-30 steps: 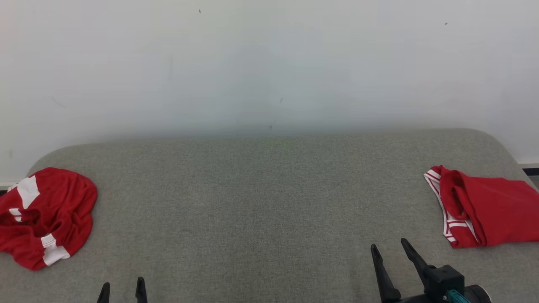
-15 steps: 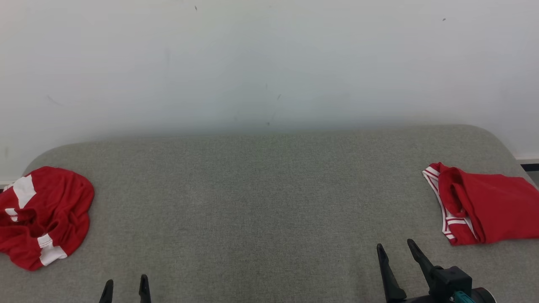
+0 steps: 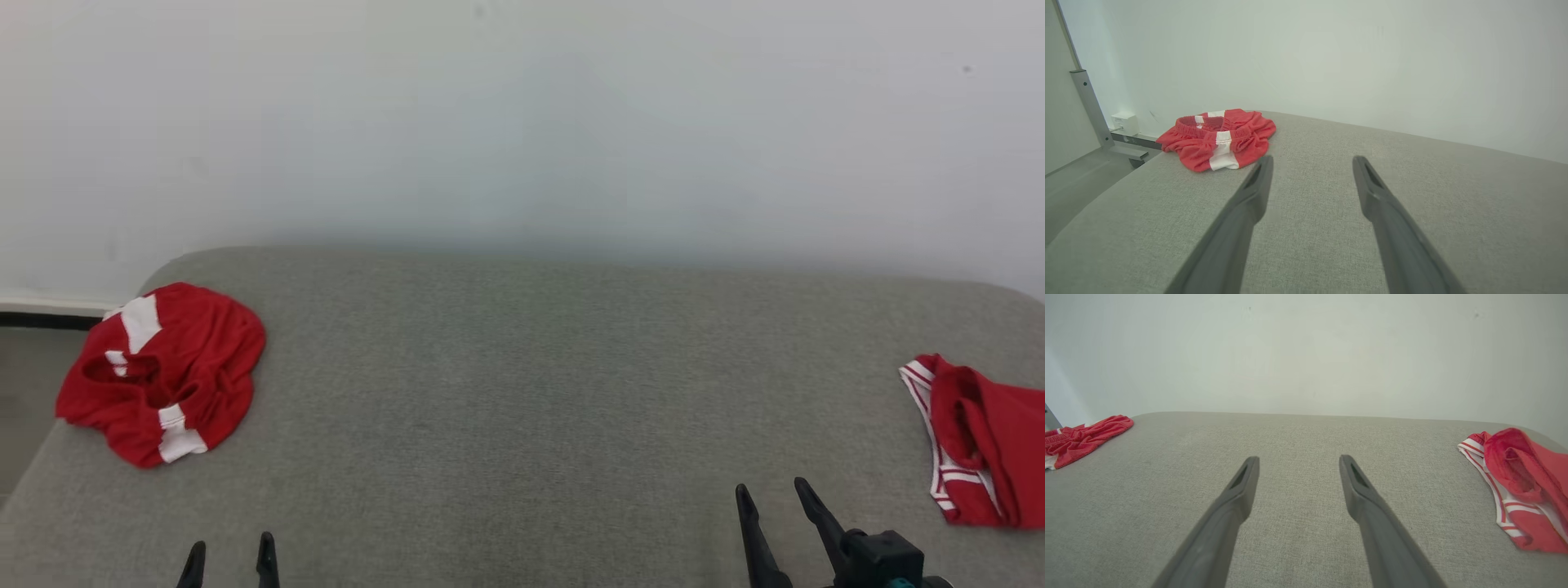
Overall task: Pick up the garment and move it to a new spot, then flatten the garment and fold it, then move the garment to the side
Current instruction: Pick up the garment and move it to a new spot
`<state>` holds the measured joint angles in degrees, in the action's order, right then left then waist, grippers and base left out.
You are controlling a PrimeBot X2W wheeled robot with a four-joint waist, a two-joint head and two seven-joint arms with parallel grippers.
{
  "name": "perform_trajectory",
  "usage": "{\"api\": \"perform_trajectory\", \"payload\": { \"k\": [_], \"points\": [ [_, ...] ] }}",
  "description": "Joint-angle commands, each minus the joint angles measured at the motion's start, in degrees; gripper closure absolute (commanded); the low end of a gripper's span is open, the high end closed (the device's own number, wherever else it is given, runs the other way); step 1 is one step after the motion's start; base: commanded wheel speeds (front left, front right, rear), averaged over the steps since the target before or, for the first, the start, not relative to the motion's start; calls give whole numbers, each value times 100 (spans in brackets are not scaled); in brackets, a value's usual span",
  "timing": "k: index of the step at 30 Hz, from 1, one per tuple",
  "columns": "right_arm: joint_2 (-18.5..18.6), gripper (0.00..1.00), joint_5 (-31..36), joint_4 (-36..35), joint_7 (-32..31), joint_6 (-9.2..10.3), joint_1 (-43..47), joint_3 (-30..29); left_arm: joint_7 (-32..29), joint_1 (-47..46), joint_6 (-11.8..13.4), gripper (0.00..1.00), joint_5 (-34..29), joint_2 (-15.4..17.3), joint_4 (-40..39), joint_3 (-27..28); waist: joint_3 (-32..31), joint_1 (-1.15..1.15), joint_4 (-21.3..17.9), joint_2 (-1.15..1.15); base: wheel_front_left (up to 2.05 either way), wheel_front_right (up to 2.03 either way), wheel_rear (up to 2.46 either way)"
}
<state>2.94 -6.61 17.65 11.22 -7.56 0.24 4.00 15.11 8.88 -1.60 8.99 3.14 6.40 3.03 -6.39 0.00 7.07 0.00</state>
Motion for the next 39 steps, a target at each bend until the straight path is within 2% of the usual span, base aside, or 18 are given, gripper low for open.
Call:
{"api": "perform_trajectory", "payload": {
  "k": [1,7,12,20,30,34,39],
  "points": [
    [-9,0,-49,14,45,17,62,26,3,95,-33,0,-61,60,-23,56,-81,0,563,0,0,0,0],
    [-8,0,-256,133,142,17,20,210,3,122,-74,0,-130,176,-36,247,-139,0,1284,0,0,0,0],
    [-9,0,-395,251,220,17,-106,401,3,179,-57,0,-135,252,-96,390,-115,0,1701,0,0,0,0],
    [-4,0,-480,497,291,17,-445,686,3,298,48,0,-56,176,-330,641,88,0,1910,0,0,0,0],
    [-5,0,-415,680,347,17,-602,724,3,339,41,0,-52,88,-395,715,163,0,1974,0,0,0,0],
    [-5,0,-400,681,352,17,-571,718,3,202,-40,0,-47,75,-184,620,187,0,1987,0,0,0,0],
    [-5,0,-376,660,352,17,-523,684,-88,-194,-193,0,-46,233,194,468,231,0,2011,0,0,0,0]
  ]
}}
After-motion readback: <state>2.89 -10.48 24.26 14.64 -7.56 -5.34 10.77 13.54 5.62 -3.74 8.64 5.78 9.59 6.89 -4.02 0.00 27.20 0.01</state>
